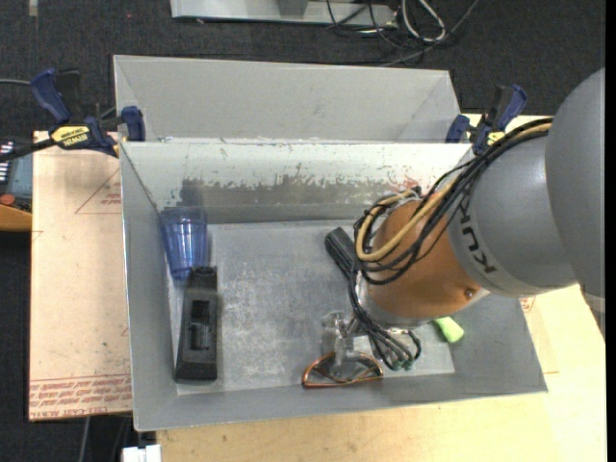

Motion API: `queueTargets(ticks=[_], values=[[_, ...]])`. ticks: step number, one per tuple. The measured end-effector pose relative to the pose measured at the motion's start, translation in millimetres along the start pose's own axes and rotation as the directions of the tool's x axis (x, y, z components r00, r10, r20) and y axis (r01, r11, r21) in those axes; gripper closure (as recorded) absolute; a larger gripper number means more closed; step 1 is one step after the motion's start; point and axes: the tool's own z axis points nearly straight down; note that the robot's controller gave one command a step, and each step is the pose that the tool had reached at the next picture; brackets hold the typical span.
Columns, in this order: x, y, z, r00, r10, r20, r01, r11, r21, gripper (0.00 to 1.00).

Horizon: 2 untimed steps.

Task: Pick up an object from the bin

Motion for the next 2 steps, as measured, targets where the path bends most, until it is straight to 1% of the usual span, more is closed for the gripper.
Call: queueTargets(ticks=[1,2], values=[[0.0,0,0,1.0,0.012,-0.001,-0.012,1.0,0.0,1.0],[3.3,0,-18,1.0,0.014,-0.015,-0.014,1.0,0.0,1.0]])
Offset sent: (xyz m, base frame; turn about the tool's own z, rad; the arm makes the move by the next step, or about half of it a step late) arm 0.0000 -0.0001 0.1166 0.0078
